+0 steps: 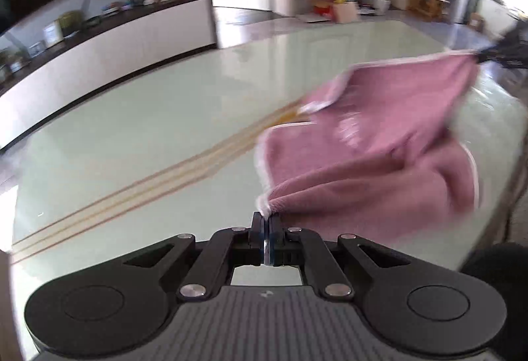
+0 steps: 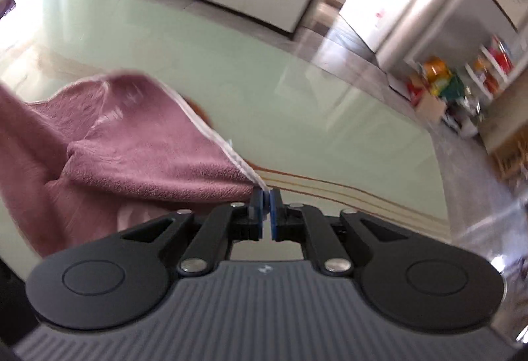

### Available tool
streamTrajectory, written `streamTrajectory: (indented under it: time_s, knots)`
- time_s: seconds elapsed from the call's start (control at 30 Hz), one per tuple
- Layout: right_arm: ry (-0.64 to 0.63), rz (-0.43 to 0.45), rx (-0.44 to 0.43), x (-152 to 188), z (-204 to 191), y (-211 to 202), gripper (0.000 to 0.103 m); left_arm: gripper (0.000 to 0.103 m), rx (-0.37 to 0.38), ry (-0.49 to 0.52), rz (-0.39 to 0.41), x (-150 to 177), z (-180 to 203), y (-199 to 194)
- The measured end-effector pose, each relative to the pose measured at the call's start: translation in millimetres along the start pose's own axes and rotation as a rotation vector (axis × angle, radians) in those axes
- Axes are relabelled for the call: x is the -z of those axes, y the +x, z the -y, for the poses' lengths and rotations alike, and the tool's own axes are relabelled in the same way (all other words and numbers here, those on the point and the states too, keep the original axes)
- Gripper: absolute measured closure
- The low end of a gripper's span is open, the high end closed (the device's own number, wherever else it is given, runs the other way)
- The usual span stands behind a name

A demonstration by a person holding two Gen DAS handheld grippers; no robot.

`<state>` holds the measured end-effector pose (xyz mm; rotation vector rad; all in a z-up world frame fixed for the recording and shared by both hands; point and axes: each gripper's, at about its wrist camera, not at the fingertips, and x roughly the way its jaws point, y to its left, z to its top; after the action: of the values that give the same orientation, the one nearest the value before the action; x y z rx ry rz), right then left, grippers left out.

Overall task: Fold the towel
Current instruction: 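Lay the unfolded towel on the table and open both grippers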

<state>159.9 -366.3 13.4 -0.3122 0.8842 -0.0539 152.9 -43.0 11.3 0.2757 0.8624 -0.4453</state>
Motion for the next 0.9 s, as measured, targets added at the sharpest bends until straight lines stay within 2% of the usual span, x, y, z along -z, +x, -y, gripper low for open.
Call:
streamTrajectory:
  time_s: [0.1, 0.2, 0.27, 0.4, 0.47, 0.53, 0.6, 0.73, 0.83, 0.9]
  knots:
    - [0.053, 0.012, 0.054, -9.9, 20.6, 1.8, 0.099, 0.100, -0.111, -0.036, 0.012, -15.3, -35.8, -7.6]
    - [0.097, 0.010, 0.072, -25.3, 36.4, 5.3, 0.099, 0.100, -0.169, -0.123, -0.011, -29.1, -69.3, -8.8]
    - [0.101, -0.003, 0.055, -31.5, 34.6, 11.3, 0.099, 0.100, -0.204, -0.168, -0.033, -34.8, -89.4, -4.9]
    - [0.062, -0.042, -0.032, -30.1, 10.3, 22.8, 0.097, 0.100, -0.244, -0.176, -0.094, -26.0, -108.0, 7.7]
    - [0.011, -0.079, -0.125, -18.8, -18.5, 38.9, 0.090, 0.100, -0.246, -0.177, -0.125, -12.3, -113.3, 10.2]
    - [-0.030, -0.112, -0.188, -6.5, -41.5, 57.0, 0.064, 0.100, -0.246, -0.180, -0.151, 2.1, -115.9, 11.2]
    - [-0.048, -0.138, -0.232, 7.1, -56.9, 73.0, 0.062, 0.099, -0.240, -0.197, -0.177, 23.1, -121.9, 10.1]
    - [0.046, -0.166, -0.328, 29.9, -59.0, 91.6, 0.061, 0.098, -0.244, -0.226, -0.213, 53.1, -131.9, 3.7]
    - [0.087, -0.157, -0.350, 37.2, -51.6, 101.5, 0.052, 0.098, -0.264, -0.238, -0.237, 64.8, -140.6, 5.6]
    - [0.068, -0.137, -0.315, 39.4, -50.7, 106.3, 0.044, 0.097, -0.255, -0.259, -0.229, 69.5, -145.0, 3.0]
